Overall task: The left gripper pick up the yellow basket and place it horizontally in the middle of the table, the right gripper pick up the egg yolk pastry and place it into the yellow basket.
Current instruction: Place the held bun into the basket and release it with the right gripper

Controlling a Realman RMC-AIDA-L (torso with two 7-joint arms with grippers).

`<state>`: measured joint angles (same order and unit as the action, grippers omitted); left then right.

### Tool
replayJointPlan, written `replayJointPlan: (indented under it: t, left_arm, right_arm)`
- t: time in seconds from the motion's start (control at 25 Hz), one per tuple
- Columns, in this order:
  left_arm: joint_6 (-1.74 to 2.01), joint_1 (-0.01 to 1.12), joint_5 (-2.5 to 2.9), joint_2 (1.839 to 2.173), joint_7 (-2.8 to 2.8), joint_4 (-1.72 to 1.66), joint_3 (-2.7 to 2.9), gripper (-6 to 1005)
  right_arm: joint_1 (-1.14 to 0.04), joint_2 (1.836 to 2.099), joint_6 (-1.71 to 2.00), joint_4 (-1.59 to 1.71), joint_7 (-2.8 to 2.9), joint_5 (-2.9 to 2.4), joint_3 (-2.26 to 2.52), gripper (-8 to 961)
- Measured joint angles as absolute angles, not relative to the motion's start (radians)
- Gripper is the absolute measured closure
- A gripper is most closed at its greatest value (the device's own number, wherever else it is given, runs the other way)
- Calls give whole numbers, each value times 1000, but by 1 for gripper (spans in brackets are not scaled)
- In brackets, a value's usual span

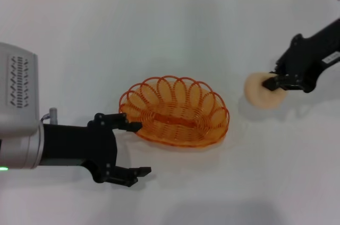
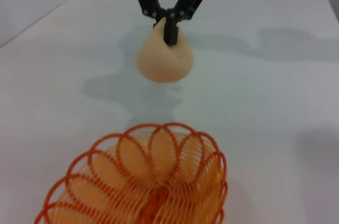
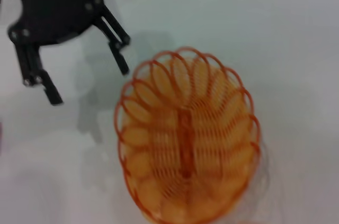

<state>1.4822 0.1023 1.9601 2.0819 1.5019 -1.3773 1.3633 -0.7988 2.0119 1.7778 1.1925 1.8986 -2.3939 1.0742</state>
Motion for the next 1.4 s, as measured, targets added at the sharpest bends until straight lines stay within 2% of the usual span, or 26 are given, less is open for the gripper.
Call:
replayJointPlan:
  t: [0.16,0.6,1.4]
  left_arm:
    - [1478,67,1970,2083,1503,-1414,1363,121]
    - [1480,57,1976,2082,1505,-1458,1362,121]
    - [1478,38,2006,2082,1542,-1529,1361,122]
  right_arm:
    - [-816,2013,1774,1206,1930,-2307,1125,912]
    - [-838,2026,1597,1184,2027,-2202,1362,914]
    - [-872,2028,1446,1073,2068,-2107,1513,903]
